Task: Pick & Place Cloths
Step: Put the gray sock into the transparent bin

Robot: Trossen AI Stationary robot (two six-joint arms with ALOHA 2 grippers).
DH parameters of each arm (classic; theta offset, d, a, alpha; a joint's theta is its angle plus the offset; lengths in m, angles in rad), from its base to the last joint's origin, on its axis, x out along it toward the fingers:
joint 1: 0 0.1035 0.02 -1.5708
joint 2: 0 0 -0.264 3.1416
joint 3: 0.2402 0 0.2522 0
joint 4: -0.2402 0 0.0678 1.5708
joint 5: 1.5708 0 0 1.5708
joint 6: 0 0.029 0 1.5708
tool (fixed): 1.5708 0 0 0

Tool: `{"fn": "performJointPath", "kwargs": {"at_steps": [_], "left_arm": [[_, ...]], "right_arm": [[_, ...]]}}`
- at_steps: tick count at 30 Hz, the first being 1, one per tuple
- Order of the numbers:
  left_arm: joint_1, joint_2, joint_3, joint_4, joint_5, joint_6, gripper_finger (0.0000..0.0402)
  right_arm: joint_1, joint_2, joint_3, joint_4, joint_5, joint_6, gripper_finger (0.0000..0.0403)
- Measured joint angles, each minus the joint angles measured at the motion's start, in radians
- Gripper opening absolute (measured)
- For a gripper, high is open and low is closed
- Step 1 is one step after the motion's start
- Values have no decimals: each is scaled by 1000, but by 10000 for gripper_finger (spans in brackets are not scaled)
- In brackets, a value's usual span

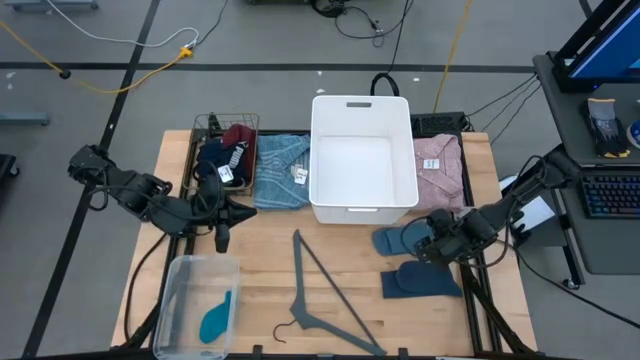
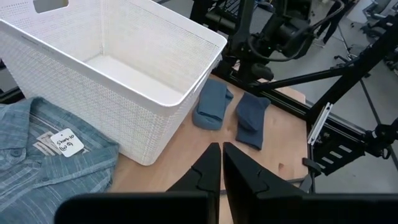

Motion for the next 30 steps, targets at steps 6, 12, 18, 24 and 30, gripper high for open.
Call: {"fn": "performJointPath", "kwargs": {"at_steps": [6,12,18,24,30], "left_arm": [[0,0,0,-1,0,5,4],[0,0,0,-1,0,8,20],[0,0,0,-2,0,8,7],[0,0,0,-1,0,19,9],[0,0,0,-1,-1,24,23]], "right_arm": [[-51,0,-26,1,2,22,222],[-106,0,-44,42,1,18,216],[-138,0,-97,153,0,2,216],[-168,0,-157,243,-2,1,215],[-177,0,-241,321,-76,27,215]]}}
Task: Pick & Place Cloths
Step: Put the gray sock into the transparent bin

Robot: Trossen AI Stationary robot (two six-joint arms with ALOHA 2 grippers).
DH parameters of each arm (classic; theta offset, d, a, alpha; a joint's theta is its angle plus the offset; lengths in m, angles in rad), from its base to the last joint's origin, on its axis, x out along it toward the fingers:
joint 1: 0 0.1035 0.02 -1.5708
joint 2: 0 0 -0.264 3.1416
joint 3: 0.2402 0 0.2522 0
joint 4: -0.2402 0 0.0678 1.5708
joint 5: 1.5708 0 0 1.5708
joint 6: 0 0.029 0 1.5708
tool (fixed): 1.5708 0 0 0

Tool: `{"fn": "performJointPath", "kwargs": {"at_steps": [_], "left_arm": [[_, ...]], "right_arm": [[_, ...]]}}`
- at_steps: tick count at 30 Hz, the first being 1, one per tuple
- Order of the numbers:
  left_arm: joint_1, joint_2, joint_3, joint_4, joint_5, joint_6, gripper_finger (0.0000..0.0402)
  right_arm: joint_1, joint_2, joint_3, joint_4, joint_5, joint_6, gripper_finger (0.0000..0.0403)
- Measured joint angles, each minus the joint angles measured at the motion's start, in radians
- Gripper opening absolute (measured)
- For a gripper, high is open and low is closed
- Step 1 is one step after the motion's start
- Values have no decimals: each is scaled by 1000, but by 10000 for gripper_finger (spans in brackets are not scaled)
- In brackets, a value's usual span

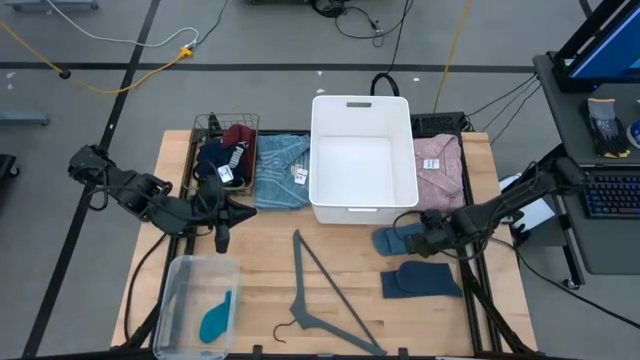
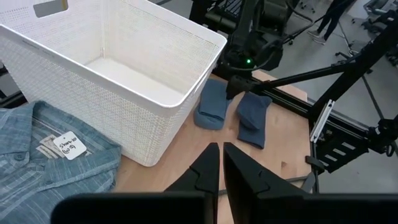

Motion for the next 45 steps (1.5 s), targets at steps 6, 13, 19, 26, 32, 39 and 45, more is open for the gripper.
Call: {"fn": "performJointPath", "kwargs": {"at_steps": [6,13,19,26,32,39,45], "left_arm": [[0,0,0,0,-2,2,24],[0,0,0,1,-2,2,24],[0,0,0,2,-3,2,24],[0,0,0,2,-3,2,24],[0,0,0,2,-3,2,24],[0,0,0,3,-3,22,24],[0,0,0,3,-3,23,24]], "right_arm": [[0,-1,-91,112,1,82,215],[0,-2,-133,146,3,133,214],[0,-2,-134,143,1,169,200],[1,-1,-135,138,-4,193,128],[2,-1,-136,127,-15,216,70],[3,0,-136,150,-28,186,9],[13,0,-137,223,-84,132,4]]}}
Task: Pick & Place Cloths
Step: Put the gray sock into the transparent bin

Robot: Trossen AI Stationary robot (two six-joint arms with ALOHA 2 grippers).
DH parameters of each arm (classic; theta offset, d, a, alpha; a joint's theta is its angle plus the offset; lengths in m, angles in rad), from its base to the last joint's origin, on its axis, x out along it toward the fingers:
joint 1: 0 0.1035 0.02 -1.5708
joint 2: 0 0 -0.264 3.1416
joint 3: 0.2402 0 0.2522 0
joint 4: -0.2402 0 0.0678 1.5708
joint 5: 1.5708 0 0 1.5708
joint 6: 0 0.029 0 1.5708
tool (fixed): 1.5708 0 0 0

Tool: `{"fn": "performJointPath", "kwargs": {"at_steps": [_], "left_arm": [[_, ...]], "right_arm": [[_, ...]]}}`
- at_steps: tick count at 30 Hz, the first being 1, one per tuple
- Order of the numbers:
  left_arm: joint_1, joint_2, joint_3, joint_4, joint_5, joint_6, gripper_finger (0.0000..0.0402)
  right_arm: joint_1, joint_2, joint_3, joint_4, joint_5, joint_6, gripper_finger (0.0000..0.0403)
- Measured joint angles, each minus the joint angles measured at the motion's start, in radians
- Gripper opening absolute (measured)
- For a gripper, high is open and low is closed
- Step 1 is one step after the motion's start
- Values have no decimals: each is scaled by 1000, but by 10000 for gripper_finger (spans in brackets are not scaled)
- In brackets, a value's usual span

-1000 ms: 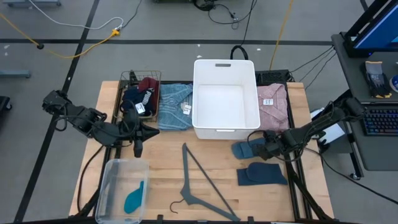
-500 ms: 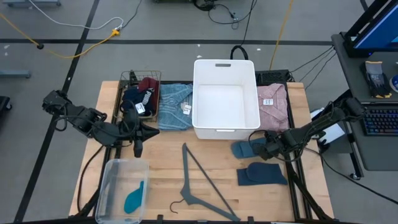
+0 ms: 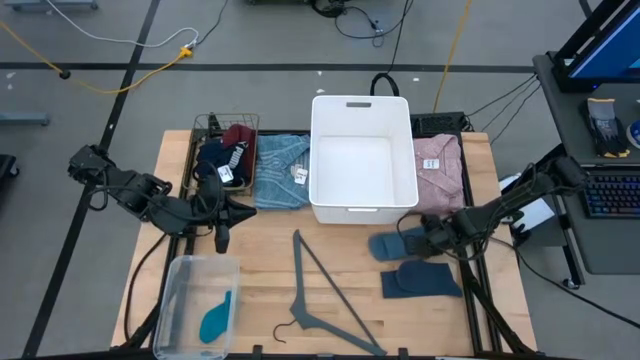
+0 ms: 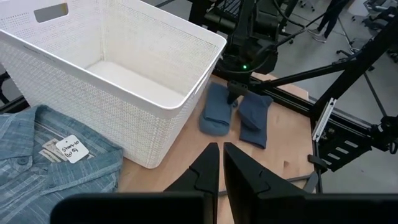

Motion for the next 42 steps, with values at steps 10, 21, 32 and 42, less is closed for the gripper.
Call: {"fn": "performJointPath", "kwargs": {"at_steps": [10,21,32,42], "left_arm": [[0,0,0,0,0,6,24],[0,0,0,0,0,6,24],[0,0,0,18,1,5,24],[2,8,0,106,2,54,24]], "right_arm": [[56,3,42,21,63,-57,1],[62,1,165,43,140,-206,1],[62,1,216,442,222,-446,0],[44,1,216,837,284,-670,0]]}}
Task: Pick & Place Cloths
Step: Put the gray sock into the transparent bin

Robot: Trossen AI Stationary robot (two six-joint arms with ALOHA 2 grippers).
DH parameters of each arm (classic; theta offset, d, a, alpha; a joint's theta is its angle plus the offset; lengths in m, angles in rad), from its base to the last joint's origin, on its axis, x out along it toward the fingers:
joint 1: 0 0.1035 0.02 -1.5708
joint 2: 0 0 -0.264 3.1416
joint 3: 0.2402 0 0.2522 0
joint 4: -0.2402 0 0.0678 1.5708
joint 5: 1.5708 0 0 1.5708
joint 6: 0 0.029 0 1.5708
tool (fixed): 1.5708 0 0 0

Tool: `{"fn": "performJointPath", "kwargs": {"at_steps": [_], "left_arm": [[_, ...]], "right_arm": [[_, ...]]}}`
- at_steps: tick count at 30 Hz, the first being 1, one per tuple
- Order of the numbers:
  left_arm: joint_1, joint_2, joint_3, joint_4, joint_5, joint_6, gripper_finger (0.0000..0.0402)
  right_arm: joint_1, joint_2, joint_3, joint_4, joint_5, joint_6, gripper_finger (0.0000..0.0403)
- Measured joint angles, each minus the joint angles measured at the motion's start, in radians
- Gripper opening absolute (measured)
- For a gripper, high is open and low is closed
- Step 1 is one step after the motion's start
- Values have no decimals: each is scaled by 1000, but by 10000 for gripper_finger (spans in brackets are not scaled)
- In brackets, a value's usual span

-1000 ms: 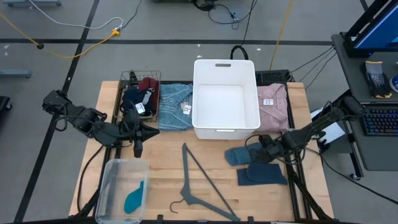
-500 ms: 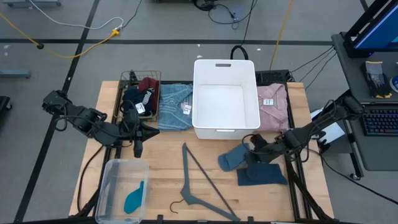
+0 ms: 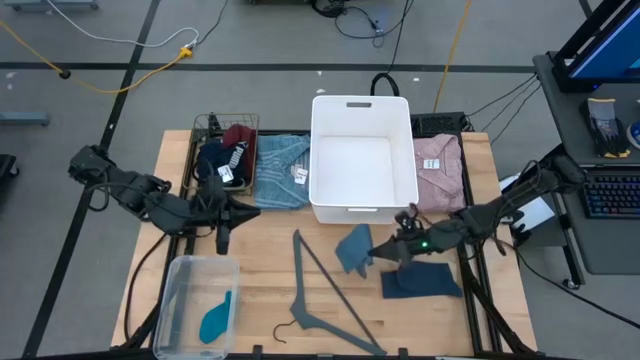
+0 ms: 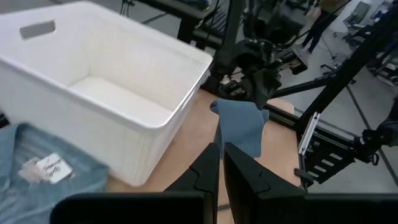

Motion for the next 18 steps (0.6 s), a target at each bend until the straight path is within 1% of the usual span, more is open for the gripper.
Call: {"fn": "performJointPath", "kwargs": {"at_steps": [6,9,11,14,18], "left_arm": [[28,42,0,99,5,124,24],[54,72,0,142,38,180,30],[74,92,0,169,67,208,45],[107,120,0,208,103,244,78],[152,161,0,264,162,298,127]], "right_arm": [[-48,0,0,152,-16,-108,0],[-70,0,1,206,-29,-140,0],[-81,2,1,238,-44,-155,0],[-92,22,17,257,-72,-170,0],[-116,80,89,257,-136,-209,0]]}}
